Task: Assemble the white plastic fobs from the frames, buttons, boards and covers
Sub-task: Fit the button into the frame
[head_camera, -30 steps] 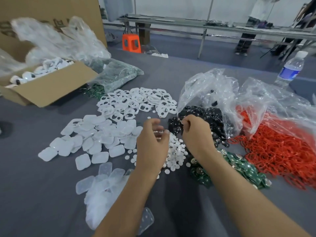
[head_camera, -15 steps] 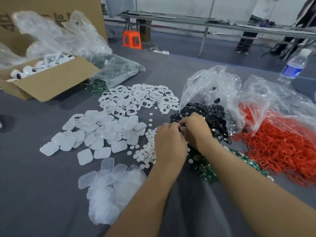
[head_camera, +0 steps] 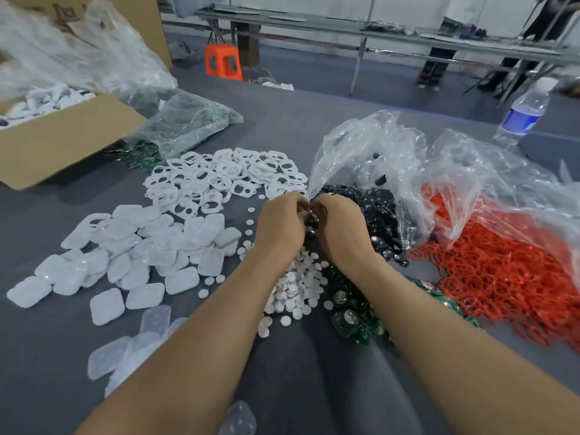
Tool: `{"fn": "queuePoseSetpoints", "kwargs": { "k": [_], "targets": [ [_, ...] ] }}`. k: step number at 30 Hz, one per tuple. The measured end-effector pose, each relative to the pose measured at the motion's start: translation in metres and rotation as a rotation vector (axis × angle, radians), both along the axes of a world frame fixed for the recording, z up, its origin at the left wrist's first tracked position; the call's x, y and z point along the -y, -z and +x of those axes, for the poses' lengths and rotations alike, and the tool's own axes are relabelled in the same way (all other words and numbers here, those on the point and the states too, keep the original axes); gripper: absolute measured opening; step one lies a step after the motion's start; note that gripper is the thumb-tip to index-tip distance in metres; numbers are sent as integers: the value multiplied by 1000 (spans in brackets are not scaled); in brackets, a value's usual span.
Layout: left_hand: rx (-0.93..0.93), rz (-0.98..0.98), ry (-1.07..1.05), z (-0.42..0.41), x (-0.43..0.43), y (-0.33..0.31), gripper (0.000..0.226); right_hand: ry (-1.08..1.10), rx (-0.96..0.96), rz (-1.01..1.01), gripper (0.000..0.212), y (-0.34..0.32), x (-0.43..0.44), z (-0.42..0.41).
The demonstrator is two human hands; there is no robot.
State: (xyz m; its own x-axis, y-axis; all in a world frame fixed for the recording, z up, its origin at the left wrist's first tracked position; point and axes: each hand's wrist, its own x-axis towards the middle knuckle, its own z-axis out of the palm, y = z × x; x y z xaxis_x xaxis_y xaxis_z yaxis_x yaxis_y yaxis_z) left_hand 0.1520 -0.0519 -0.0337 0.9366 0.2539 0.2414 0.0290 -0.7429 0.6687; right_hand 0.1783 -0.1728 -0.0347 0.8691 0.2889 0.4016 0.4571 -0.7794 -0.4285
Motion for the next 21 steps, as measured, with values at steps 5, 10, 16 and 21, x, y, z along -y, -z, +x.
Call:
{"fn": "queuePoseSetpoints", "kwargs": {
  "k": [5,10,16,21],
  "targets": [
    [-52,170,-1,-1,-3,3,24,-77,-189,-309,21,-14,-4,1],
    [-108,276,-3,-2,-6,7,17,-130,-222,-527,18,-22,-6,0],
    [-108,283,25,-6,-7,9,23,-163,-255,-577,19,-31,-4,6],
    [-104,324,31,-9,-8,10,25,-176,-244,-529,27,-25,-6,14]
  ]
}}
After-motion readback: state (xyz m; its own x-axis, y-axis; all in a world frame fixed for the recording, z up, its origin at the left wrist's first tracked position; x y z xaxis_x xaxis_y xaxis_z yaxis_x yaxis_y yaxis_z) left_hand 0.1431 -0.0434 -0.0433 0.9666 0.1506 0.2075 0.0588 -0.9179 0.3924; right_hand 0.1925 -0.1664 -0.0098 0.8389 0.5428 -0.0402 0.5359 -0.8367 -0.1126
